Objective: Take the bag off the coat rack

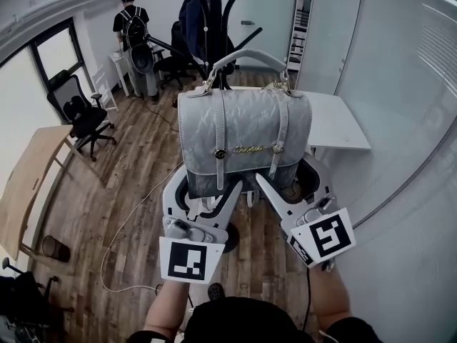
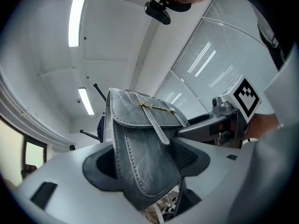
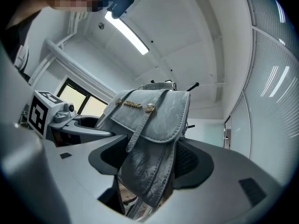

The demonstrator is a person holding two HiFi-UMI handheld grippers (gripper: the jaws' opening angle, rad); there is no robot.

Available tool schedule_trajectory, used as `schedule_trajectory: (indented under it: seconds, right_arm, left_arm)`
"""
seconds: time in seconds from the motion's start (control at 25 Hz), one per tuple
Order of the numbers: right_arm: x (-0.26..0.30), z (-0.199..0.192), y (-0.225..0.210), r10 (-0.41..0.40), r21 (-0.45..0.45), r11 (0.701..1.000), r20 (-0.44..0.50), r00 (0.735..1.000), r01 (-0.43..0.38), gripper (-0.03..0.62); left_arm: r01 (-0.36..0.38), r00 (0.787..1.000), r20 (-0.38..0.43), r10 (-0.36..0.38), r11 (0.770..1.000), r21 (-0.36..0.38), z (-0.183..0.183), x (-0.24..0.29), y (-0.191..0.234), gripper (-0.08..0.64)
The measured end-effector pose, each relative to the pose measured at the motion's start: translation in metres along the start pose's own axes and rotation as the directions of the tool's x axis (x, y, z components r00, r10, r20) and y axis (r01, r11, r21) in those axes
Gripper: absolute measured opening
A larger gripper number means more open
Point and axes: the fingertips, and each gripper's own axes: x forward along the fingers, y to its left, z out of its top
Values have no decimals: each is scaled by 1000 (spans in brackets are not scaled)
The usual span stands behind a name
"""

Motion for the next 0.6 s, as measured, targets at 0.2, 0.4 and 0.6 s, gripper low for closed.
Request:
schedule_trajectory:
  seconds: [0.2, 0.4, 0.6]
  right_arm:
    - [-7, 14, 1, 10, 12, 1000, -23, 1000, -10, 305]
    - [-36, -5, -6, 10, 40, 999, -44, 999, -9, 307]
    - [-70, -34, -16, 7, 82, 997, -69, 998, -1, 307]
  left_arm:
    - [-7, 1000, -22, 6, 999, -40, 15, -5, -2, 325]
    - [2, 999, -51, -5, 998, -60, 6, -8, -36, 327]
    - [11, 995, -99, -18, 998, -67, -10, -9, -77, 327]
